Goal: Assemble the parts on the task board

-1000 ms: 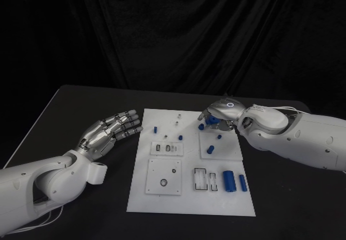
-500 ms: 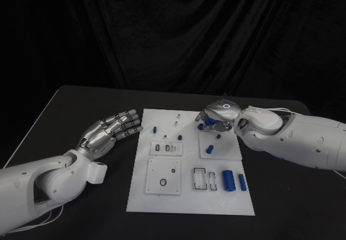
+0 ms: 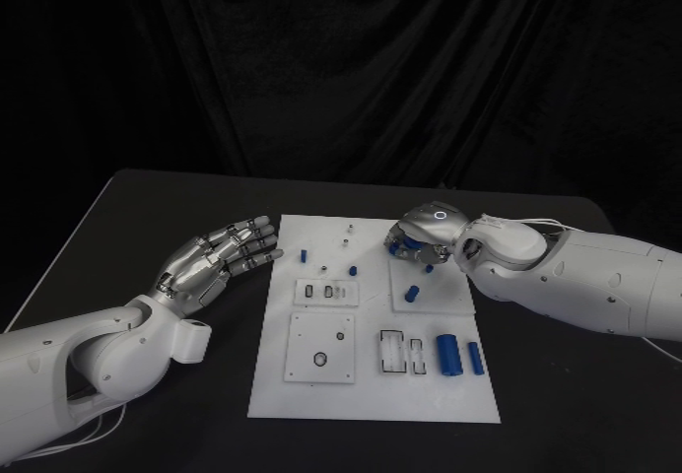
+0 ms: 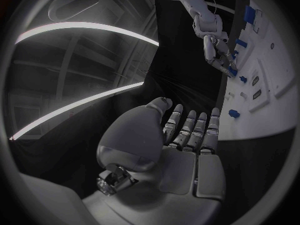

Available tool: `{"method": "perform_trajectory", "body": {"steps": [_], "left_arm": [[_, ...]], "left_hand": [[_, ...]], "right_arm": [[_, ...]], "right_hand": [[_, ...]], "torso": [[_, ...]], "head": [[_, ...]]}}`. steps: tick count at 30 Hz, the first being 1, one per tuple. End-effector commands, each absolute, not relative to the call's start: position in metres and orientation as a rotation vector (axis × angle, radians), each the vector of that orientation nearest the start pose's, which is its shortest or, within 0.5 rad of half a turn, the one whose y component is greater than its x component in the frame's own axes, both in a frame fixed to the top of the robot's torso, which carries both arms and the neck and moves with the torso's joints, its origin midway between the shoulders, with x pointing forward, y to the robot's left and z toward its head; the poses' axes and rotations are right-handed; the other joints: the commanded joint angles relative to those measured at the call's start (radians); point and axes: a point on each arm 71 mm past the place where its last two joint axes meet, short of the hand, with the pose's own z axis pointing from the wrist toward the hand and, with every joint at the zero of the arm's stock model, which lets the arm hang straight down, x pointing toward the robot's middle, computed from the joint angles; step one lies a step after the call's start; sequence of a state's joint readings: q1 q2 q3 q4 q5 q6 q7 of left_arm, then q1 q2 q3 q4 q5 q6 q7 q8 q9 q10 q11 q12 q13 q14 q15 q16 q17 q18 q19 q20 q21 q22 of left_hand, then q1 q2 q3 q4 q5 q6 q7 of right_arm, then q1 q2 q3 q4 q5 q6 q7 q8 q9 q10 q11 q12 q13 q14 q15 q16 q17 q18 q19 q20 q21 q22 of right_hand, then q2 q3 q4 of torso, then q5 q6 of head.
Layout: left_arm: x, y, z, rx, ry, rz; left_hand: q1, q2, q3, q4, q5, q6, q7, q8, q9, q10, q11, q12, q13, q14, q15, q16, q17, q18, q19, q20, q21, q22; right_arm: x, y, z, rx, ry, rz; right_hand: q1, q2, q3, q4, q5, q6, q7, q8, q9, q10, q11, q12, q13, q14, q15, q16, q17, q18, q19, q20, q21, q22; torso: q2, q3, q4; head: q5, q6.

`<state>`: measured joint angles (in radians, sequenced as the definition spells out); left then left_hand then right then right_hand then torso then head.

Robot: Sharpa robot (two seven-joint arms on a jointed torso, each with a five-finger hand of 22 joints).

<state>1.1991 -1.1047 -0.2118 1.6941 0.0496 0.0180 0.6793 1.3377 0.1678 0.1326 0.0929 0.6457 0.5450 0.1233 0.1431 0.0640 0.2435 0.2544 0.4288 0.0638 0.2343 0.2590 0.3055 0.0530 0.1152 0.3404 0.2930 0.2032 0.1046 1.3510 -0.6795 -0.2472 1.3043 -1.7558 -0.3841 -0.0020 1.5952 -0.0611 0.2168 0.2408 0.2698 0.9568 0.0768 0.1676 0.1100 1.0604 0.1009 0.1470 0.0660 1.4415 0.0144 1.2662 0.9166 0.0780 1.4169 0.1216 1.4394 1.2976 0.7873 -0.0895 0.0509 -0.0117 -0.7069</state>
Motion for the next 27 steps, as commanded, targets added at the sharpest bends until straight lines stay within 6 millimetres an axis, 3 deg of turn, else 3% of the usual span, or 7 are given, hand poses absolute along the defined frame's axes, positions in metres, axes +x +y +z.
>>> {"method": "perform_trajectory", "body": {"steps": [1,4,9,12,19,27], "left_arm": [[0.416,0.276,-0.189,-0.988,1.148,-1.973],[0.416,0.275,-0.189,-0.989,1.15,-1.976],[0.416,0.275,-0.19,-0.992,1.154,-1.977],[0.415,0.276,-0.19,-0.993,1.156,-1.972],[0.415,0.277,-0.19,-0.995,1.158,-1.964],[0.416,0.276,-0.19,-0.997,1.163,-1.963]], "left_hand": [[-0.006,0.007,0.005,0.0,0.003,-0.001,0.005,-0.006,-0.001,0.0,0.008,0.004,0.0,-0.007,0.0,-0.001,-0.001,-0.018,0.0,-0.002,-0.001,-0.001],[-0.007,0.007,0.008,-0.001,0.003,-0.002,0.005,-0.006,-0.001,0.0,0.009,0.004,-0.001,-0.008,0.0,-0.001,-0.001,-0.018,0.0,-0.002,-0.001,-0.001],[-0.009,0.009,0.013,-0.003,0.002,-0.003,0.006,-0.007,-0.001,-0.002,0.01,0.004,-0.001,-0.009,0.001,-0.001,-0.001,-0.018,-0.001,-0.002,-0.001,-0.001],[-0.011,0.011,0.019,-0.005,0.002,-0.003,0.007,-0.007,-0.001,-0.002,0.01,0.004,-0.001,-0.01,0.001,0.0,-0.001,-0.018,-0.002,-0.002,-0.001,-0.002],[-0.012,0.012,0.022,-0.006,0.002,-0.002,0.008,-0.007,-0.001,-0.002,0.011,0.005,-0.001,-0.01,0.001,0.0,-0.001,-0.018,-0.001,-0.002,-0.001,-0.002],[-0.013,0.013,0.025,-0.008,0.002,-0.002,0.008,-0.007,-0.001,-0.002,0.011,0.006,-0.001,-0.01,0.001,0.001,-0.001,-0.018,-0.002,-0.002,-0.002,-0.002]], "right_arm": [[0.52,-0.174,-0.188,-0.642,1.478,0.463],[0.52,-0.174,-0.189,-0.643,1.464,0.47],[0.519,-0.174,-0.187,-0.638,1.411,0.496],[0.517,-0.174,-0.182,-0.63,1.37,0.513],[0.519,-0.164,-0.152,-0.597,1.324,0.536],[0.531,-0.143,-0.126,-0.581,1.335,0.542]], "right_hand": [[0.013,-0.002,0.011,-0.003,0.003,0.013,0.002,0.006,0.006,0.013,-0.003,-0.004,0.001,0.001,-0.002,-0.004,-0.001,-0.013,-0.002,-0.001,-0.006,0.001],[0.014,-0.005,0.025,-0.009,0.0,0.033,0.009,0.015,0.017,0.028,-0.007,-0.007,0.002,-0.001,-0.005,-0.009,-0.006,-0.013,-0.004,-0.004,-0.009,-0.001],[0.017,-0.005,0.05,-0.03,-0.014,0.097,0.022,0.05,0.054,0.103,-0.035,-0.001,0.006,0.0,-0.028,-0.013,-0.003,-0.012,-0.004,-0.023,-0.011,0.001],[0.012,-0.008,0.058,-0.041,-0.034,0.121,0.021,0.065,0.08,0.143,-0.048,-0.008,0.005,0.004,-0.039,-0.017,-0.004,-0.014,-0.001,-0.035,-0.01,0.008],[0.008,-0.012,0.064,-0.048,-0.081,0.121,0.021,0.067,0.101,0.163,-0.052,-0.03,0.002,0.006,-0.044,-0.024,-0.005,-0.014,0.0,-0.041,-0.012,0.009],[0.011,-0.016,0.07,-0.055,-0.129,0.108,0.026,0.058,0.114,0.16,-0.045,-0.056,0.001,0.004,-0.039,-0.031,-0.008,-0.013,-0.003,-0.038,-0.017,0.005]], "torso": [[0.0,0.0002,-0.0006],[-0.001,0.0002,-0.0007],[-0.001,0.0007,-0.0002],[-0.001,0.0006,-0.0009],[-0.002,0.0004,0.0],[-0.002,-0.0004,-0.0024]], "head": [[0.001,-0.001],[0.001,-0.001],[0.005,-0.001],[0.011,-0.002],[0.017,-0.008],[0.023,-0.017]]}}
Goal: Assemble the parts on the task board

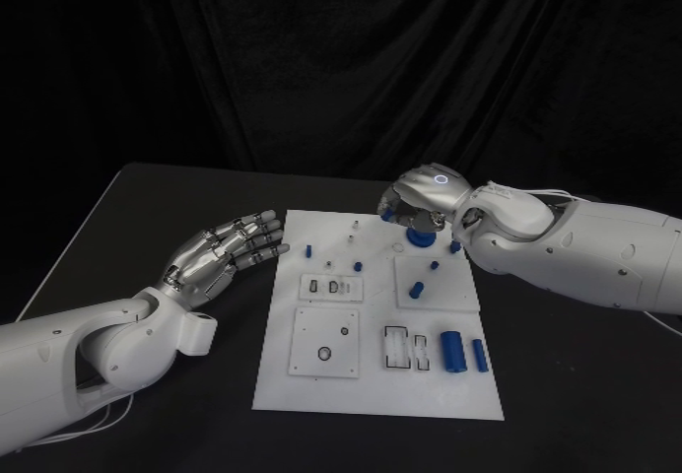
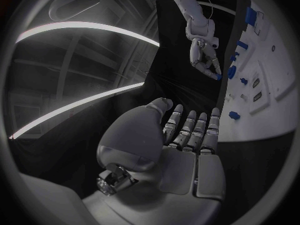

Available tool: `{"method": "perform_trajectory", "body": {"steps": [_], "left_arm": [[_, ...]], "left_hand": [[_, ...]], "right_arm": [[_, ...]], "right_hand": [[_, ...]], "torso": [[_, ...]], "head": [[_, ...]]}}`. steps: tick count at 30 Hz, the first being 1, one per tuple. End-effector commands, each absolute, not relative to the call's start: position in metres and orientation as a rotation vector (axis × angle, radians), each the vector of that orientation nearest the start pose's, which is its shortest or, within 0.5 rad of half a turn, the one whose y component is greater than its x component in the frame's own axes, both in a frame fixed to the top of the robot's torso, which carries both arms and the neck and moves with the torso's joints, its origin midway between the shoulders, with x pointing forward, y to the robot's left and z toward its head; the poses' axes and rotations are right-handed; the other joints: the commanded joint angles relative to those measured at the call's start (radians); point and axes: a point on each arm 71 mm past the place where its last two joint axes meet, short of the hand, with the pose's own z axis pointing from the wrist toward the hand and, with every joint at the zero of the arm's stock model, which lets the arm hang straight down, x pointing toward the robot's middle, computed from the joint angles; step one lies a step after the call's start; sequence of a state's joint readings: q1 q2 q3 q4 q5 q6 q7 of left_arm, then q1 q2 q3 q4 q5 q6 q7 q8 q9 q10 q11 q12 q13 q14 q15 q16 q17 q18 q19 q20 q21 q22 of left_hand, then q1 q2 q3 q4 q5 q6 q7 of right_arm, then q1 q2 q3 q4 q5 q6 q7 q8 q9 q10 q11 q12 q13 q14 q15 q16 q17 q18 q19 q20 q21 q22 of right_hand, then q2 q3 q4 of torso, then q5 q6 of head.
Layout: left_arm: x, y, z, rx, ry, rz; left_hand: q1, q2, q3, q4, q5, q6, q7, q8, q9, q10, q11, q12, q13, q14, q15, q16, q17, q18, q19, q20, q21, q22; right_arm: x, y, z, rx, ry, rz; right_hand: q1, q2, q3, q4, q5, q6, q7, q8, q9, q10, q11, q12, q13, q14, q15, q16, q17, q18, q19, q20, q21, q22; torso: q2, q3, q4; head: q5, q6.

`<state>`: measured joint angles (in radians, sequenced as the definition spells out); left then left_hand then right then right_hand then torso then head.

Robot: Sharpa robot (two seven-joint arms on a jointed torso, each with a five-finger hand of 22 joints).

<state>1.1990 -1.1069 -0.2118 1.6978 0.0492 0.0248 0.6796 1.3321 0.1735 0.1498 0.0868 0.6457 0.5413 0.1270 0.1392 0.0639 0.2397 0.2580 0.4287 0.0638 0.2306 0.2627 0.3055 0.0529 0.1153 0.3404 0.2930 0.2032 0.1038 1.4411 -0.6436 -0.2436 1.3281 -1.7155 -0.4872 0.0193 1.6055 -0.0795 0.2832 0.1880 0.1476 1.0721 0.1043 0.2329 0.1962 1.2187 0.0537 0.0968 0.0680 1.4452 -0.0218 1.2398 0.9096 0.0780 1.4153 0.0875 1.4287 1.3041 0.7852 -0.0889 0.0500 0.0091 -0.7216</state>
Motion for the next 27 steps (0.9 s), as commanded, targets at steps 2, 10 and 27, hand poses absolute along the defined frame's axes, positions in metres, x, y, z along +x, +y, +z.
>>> {"method": "perform_trajectory", "body": {"steps": [2,10,27], "left_arm": [[0.416,0.275,-0.19,-0.997,1.164,-1.964],[0.415,0.273,-0.19,-0.997,1.167,-1.969],[0.417,0.271,-0.191,-0.998,1.173,-1.974]], "left_hand": [[-0.007,0.007,0.008,-0.002,0.002,0.002,0.004,-0.004,-0.001,0.001,0.007,0.006,-0.001,-0.006,-0.003,0.001,0.0,-0.018,-0.002,-0.002,-0.002,-0.001],[-0.007,0.007,0.008,-0.002,0.002,0.002,0.004,-0.004,-0.001,0.001,0.007,0.006,-0.001,-0.006,-0.003,0.001,0.0,-0.018,-0.002,-0.002,-0.002,-0.001],[-0.01,0.008,0.017,-0.006,0.002,0.004,0.005,-0.003,0.0,0.002,0.007,0.009,0.0,-0.007,-0.003,0.001,0.0,-0.018,-0.003,-0.002,-0.002,-0.002]], "right_arm": [[0.534,-0.138,-0.124,-0.586,1.341,0.538],[0.552,-0.12,-0.13,-0.6,1.389,0.5],[0.561,-0.107,-0.142,-0.603,1.411,0.491]], "right_hand": [[0.0,0.002,0.003,-0.002,-0.01,-0.008,-0.001,-0.008,0.029,0.002,0.002,-0.008,-0.001,0.0,-0.002,-0.004,-0.001,-0.013,-0.002,-0.004,-0.007,-0.002],[-0.009,-0.002,0.001,0.003,-0.027,-0.015,-0.001,-0.014,0.035,0.0,0.008,-0.021,0.0,-0.008,0.004,-0.017,-0.019,-0.01,-0.011,0.001,-0.017,-0.015],[-0.018,-0.01,0.0,0.009,-0.036,-0.037,0.0,-0.03,0.04,-0.015,0.017,-0.036,-0.001,-0.015,0.011,-0.026,-0.027,-0.009,-0.017,0.008,-0.024,-0.02]], "torso": [[0.0,-0.0008,-0.0002],[0.001,-0.0007,0.0014],[0.006,0.0021,0.0066]], "head": [[0.001,-0.003],[0.004,-0.006],[-0.007,0.0]]}}
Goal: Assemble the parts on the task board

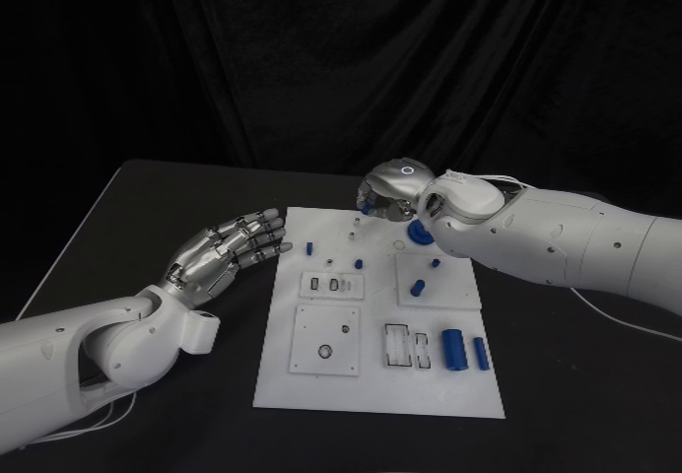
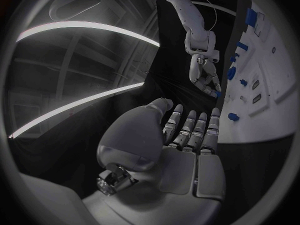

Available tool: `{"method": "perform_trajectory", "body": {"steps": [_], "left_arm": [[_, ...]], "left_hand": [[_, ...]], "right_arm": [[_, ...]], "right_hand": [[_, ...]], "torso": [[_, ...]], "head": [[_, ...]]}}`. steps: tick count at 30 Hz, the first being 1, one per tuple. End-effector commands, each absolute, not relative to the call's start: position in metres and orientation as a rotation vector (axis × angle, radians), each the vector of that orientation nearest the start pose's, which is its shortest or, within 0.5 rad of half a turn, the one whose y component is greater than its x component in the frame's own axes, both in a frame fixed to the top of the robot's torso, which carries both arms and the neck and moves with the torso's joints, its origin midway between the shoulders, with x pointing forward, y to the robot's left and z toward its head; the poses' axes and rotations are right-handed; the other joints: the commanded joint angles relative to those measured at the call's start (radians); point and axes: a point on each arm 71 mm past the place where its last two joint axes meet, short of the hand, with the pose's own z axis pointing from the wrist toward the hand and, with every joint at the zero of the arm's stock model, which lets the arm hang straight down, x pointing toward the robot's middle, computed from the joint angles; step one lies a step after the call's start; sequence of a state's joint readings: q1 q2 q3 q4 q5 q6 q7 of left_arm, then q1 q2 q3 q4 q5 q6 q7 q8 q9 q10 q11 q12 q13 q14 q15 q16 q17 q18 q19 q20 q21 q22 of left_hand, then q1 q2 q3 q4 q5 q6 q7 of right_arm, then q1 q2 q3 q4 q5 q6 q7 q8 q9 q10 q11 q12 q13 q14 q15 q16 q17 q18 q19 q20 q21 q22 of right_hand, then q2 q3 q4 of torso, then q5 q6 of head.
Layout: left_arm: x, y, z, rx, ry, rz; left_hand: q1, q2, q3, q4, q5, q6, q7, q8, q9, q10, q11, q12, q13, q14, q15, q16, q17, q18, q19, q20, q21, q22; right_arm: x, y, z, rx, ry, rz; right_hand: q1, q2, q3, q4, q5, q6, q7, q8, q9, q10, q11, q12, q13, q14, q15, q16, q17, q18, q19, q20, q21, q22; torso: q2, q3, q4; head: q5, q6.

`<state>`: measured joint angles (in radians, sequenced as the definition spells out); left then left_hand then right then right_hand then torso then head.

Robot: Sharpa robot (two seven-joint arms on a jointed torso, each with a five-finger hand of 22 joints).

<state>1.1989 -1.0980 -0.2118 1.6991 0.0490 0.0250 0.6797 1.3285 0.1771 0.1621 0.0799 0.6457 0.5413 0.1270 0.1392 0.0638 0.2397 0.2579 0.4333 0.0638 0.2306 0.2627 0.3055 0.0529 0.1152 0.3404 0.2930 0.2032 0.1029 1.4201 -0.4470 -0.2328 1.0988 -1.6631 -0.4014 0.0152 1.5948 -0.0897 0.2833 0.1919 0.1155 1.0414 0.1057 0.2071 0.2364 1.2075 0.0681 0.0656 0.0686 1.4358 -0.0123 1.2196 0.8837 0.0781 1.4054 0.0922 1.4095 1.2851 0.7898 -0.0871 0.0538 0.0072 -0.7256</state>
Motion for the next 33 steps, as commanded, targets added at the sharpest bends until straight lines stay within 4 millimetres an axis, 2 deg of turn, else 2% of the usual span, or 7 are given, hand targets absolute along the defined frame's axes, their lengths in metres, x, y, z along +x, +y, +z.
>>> {"method": "perform_trajectory", "body": {"steps": [1,4,9,20,33], "left_arm": [[0.417,0.271,-0.191,-0.998,1.173,-1.973],[0.417,0.271,-0.191,-0.998,1.174,-1.973],[0.418,0.271,-0.192,-0.999,1.178,-1.973],[0.419,0.27,-0.192,-0.999,1.184,-1.979],[0.421,0.269,-0.193,-1.0,1.191,-1.983]], "left_hand": [[-0.007,0.005,0.006,0.0,0.002,0.004,0.005,-0.003,0.0,0.002,0.007,0.005,0.0,-0.007,-0.003,0.001,0.0,-0.018,-0.003,-0.002,-0.002,-0.001],[-0.007,0.005,0.006,0.0,0.002,0.004,0.005,-0.003,0.0,0.002,0.007,0.005,0.0,-0.007,-0.003,0.001,0.0,-0.018,-0.003,-0.002,-0.002,-0.001],[-0.007,0.005,0.006,0.0,0.002,0.004,0.005,-0.003,0.0,0.002,0.007,0.005,0.0,-0.007,-0.003,0.001,0.0,-0.018,-0.003,-0.002,-0.002,-0.001],[-0.009,0.007,0.012,-0.002,0.001,0.004,0.006,-0.004,0.0,0.001,0.007,0.004,0.0,-0.008,-0.003,0.001,-0.001,-0.018,-0.005,-0.002,-0.003,-0.002],[-0.014,0.008,0.022,-0.006,-0.001,0.001,0.009,-0.005,-0.001,-0.001,0.009,0.004,-0.001,-0.011,-0.003,0.0,-0.001,-0.018,-0.008,-0.002,-0.005,-0.003]], "right_arm": [[0.561,-0.106,-0.142,-0.604,1.411,0.492],[0.561,-0.105,-0.142,-0.605,1.41,0.494],[0.56,-0.102,-0.143,-0.608,1.41,0.499],[0.562,-0.098,-0.151,-0.61,1.428,0.496],[0.563,-0.095,-0.159,-0.617,1.429,0.509]], "right_hand": [[-0.007,0.0,0.0,0.005,-0.005,-0.008,-0.001,-0.005,0.0,-0.005,0.003,-0.005,-0.001,-0.006,0.002,-0.006,-0.002,-0.009,-0.008,0.003,-0.005,-0.002],[-0.008,0.0,0.001,0.006,-0.005,-0.009,-0.001,-0.007,0.001,-0.007,0.004,-0.005,-0.001,-0.007,0.003,-0.007,-0.003,-0.008,-0.008,0.004,-0.005,-0.002],[-0.009,-0.001,0.001,0.007,-0.006,-0.012,0.0,-0.009,0.001,-0.009,0.005,-0.005,-0.001,-0.008,0.004,-0.008,-0.004,-0.008,-0.009,0.005,-0.006,-0.003],[-0.011,-0.002,0.001,0.008,-0.007,-0.017,0.0,-0.013,0.002,-0.012,0.006,-0.005,0.0,-0.01,0.005,-0.011,-0.007,-0.008,-0.011,0.006,-0.008,-0.005],[-0.014,-0.001,0.001,0.011,-0.009,-0.02,0.0,-0.015,0.003,-0.016,0.007,-0.005,0.0,-0.013,0.006,-0.012,-0.009,-0.008,-0.011,0.008,-0.009,-0.004]], "torso": [[0.002,0.0002,0.003],[0.004,-0.0002,0.0042],[0.001,-0.0003,-0.0019],[0.0,-0.0001,0.0006],[0.0,-0.0016,0.0025]], "head": [[-0.007,0.005],[-0.01,0.008],[-0.004,0.008],[-0.009,0.009],[-0.012,0.01]]}}
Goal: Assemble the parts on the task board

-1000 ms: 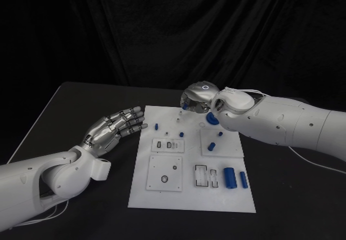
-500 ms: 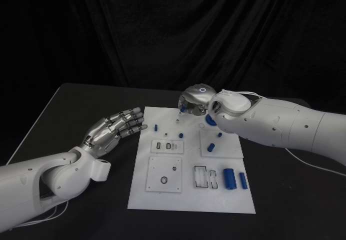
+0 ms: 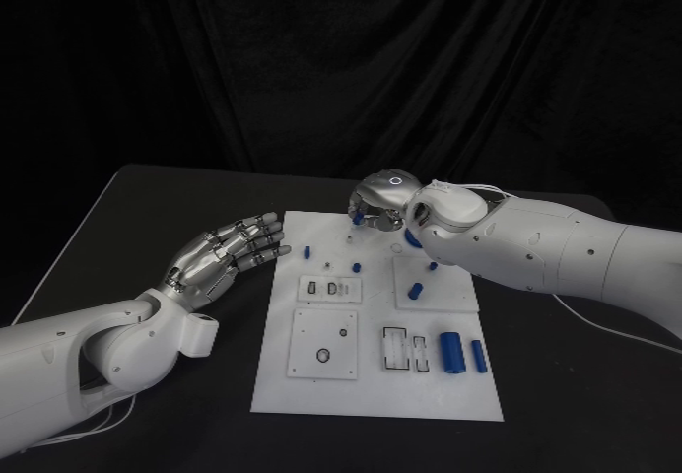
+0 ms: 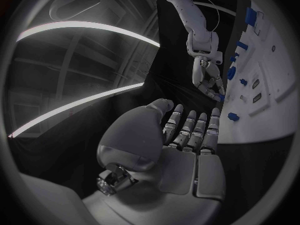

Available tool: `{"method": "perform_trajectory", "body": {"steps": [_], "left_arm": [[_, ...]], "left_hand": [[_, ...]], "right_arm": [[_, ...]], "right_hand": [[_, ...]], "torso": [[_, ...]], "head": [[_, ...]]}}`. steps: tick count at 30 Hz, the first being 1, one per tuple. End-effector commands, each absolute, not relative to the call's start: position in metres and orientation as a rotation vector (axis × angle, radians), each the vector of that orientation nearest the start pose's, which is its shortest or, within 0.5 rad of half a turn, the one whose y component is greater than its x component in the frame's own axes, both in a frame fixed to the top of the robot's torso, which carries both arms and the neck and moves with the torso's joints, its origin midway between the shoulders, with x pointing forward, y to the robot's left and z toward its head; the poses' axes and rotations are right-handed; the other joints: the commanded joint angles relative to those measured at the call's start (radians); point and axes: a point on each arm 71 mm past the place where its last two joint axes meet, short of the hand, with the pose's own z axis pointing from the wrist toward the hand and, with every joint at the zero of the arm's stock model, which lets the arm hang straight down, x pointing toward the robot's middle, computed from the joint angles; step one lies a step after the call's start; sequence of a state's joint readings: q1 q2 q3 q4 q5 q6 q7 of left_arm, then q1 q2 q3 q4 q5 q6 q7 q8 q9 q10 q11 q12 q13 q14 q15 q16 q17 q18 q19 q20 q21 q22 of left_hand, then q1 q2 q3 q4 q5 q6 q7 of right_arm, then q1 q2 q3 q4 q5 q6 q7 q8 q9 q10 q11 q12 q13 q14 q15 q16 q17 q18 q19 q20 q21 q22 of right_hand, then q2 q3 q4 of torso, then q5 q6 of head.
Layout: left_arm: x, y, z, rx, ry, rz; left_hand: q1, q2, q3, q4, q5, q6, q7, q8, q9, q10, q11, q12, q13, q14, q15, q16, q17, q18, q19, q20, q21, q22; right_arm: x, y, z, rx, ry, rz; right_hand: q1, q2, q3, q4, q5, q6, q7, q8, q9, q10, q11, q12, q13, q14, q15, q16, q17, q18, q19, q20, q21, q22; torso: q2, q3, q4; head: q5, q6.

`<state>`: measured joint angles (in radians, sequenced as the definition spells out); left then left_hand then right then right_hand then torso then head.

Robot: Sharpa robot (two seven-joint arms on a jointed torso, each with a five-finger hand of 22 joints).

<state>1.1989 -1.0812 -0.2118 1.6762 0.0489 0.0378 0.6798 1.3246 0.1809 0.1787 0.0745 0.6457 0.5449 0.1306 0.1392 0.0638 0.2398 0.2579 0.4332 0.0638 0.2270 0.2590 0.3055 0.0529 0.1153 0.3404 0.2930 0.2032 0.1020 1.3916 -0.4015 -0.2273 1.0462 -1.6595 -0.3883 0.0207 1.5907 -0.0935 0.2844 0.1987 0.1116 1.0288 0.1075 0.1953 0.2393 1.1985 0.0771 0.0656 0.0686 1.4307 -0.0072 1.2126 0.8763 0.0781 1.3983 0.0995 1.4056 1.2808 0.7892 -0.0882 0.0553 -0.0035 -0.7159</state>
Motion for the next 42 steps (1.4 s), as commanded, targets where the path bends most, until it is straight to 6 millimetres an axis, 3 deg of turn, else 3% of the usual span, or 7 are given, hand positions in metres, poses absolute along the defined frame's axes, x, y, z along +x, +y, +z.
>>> {"method": "perform_trajectory", "body": {"steps": [1,14,28,42], "left_arm": [[0.4211,0.2691,-0.1936,-1.0,1.192,-1.984],[0.4219,0.2686,-0.1944,-1.003,1.2,-1.985],[0.4235,0.2691,-0.1957,-1.006,1.209,-1.981],[0.4243,0.2691,-0.1966,-1.01,1.218,-1.979]], "left_hand": [[-0.01,0.004,0.006,-0.001,-0.001,-0.003,0.005,-0.005,-0.001,-0.001,0.01,0.004,-0.001,-0.008,0.001,0.0,-0.001,-0.018,-0.008,-0.002,-0.005,-0.002],[-0.015,0.005,0.014,-0.003,-0.002,-0.005,0.007,-0.006,-0.001,-0.004,0.011,0.004,-0.001,-0.01,0.002,-0.001,-0.001,-0.019,-0.011,-0.002,-0.006,-0.003],[-0.018,0.006,0.018,-0.004,-0.003,-0.007,0.008,-0.007,-0.001,-0.005,0.012,0.003,-0.001,-0.011,0.003,-0.001,-0.001,-0.019,-0.013,-0.001,-0.007,-0.003],[-0.021,0.007,0.024,-0.006,-0.004,-0.01,0.01,-0.008,-0.001,-0.007,0.013,0.002,-0.002,-0.012,0.004,0.0,-0.001,-0.02,-0.014,-0.001,-0.008,-0.004]], "right_arm": [[0.5627,-0.0947,-0.1589,-0.617,1.43,0.508],[0.5635,-0.0942,-0.1621,-0.617,1.443,0.504],[0.5602,-0.0945,-0.1633,-0.613,1.434,0.518],[0.5584,-0.0942,-0.1633,-0.61,1.423,0.526]], "right_hand": [[-0.012,0.003,0.0,0.006,-0.006,-0.008,-0.003,-0.004,0.001,-0.008,-0.002,-0.006,0.0,-0.008,0.001,-0.005,-0.001,-0.008,-0.005,0.001,-0.005,0.0],[-0.02,0.0,-0.002,0.013,-0.02,-0.019,-0.006,-0.014,0.004,-0.019,-0.002,-0.005,0.001,-0.014,0.0,-0.01,-0.007,-0.006,-0.008,0.001,-0.009,-0.002],[-0.022,-0.002,-0.003,0.014,-0.024,-0.024,-0.006,-0.017,0.004,-0.023,-0.001,-0.005,0.001,-0.016,0.0,-0.013,-0.01,-0.006,-0.011,0.001,-0.011,-0.005],[-0.022,-0.003,-0.003,0.014,-0.024,-0.026,-0.005,-0.019,0.005,-0.025,0.0,-0.005,0.002,-0.016,0.001,-0.013,-0.009,-0.006,-0.012,0.002,-0.012,-0.006]], "torso": [[0.001,-0.0006,0.0014],[0.001,-0.0005,0.0028],[0.0,0.0006,-0.002],[0.001,0.0018,-0.0022]], "head": [[-0.002,0.001],[-0.004,0.004],[-0.001,0.003],[0.0,0.001]]}}
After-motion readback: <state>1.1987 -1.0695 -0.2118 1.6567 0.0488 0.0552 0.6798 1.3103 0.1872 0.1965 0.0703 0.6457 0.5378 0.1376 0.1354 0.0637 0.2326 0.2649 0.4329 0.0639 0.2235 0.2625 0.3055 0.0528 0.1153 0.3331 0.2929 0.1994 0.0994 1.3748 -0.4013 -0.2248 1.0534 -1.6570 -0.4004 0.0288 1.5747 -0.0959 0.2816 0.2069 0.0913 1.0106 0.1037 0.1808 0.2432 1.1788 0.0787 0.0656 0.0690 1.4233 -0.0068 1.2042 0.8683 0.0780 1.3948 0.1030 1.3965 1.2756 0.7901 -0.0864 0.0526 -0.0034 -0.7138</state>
